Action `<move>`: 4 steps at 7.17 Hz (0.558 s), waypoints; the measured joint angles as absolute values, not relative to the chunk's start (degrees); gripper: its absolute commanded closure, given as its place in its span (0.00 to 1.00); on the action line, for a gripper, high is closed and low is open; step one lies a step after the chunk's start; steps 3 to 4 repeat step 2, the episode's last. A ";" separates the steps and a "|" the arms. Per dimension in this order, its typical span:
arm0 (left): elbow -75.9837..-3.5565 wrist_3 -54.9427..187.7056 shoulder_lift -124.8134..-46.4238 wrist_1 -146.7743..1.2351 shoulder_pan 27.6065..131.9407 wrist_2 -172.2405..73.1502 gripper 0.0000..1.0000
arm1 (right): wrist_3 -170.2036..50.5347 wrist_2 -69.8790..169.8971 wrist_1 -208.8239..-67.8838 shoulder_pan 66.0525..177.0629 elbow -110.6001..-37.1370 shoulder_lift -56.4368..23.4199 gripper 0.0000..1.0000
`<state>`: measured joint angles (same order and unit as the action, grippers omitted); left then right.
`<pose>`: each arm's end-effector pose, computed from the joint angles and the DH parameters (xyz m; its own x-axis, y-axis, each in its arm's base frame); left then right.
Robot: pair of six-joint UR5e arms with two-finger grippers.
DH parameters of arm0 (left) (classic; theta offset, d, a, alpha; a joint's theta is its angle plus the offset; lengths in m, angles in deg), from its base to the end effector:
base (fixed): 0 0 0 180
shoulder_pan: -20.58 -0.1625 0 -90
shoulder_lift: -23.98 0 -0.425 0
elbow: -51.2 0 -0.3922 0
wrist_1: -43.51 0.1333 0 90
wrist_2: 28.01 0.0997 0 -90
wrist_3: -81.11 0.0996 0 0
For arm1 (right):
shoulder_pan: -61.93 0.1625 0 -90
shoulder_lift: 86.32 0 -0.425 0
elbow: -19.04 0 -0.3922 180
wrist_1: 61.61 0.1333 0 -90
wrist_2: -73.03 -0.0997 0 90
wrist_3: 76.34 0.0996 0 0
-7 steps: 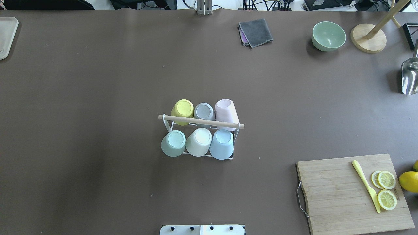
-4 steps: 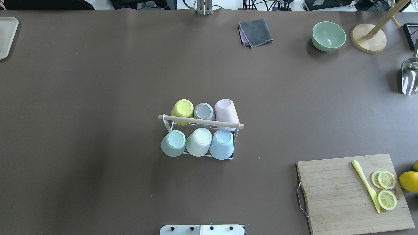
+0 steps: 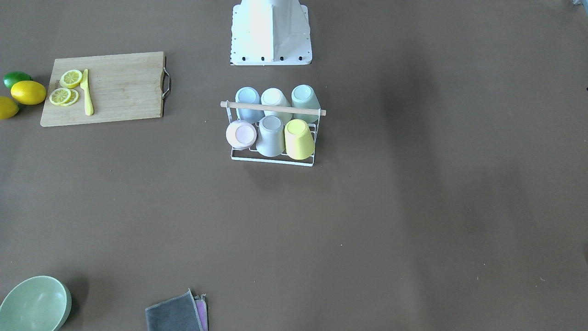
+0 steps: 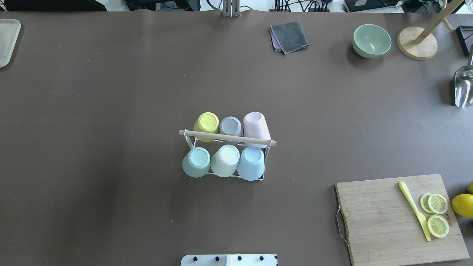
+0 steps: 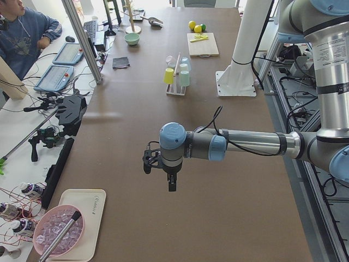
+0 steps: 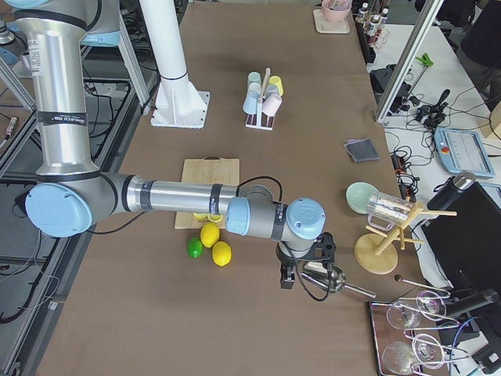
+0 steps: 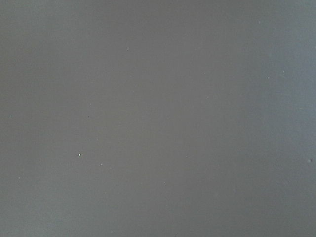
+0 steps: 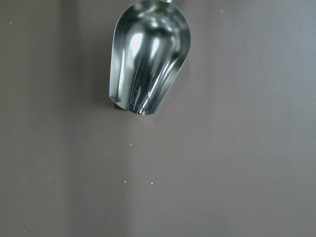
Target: Place cup on cup holder
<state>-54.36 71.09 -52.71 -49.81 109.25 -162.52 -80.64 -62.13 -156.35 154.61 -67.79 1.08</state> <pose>-0.0542 -0.4015 0.6217 0.7045 -0.0898 -0.7040 0.1010 0.9945 -0.0258 0.0862 -0.5008 0.6701 0.7028 0.0237 0.7110 0.0062 0.9992 -0.0393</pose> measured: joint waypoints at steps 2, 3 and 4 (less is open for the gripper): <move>-56.25 71.09 -50.96 -49.81 110.70 -162.87 0.02 | -80.64 -62.07 -156.35 154.70 -68.04 1.15 0.00; -56.25 71.09 -50.96 -49.81 110.70 -162.87 0.02 | -80.64 -62.07 -156.35 154.70 -68.04 1.15 0.00; -56.25 71.09 -50.96 -49.81 110.70 -162.87 0.02 | -80.64 -62.07 -156.35 154.70 -68.04 1.15 0.00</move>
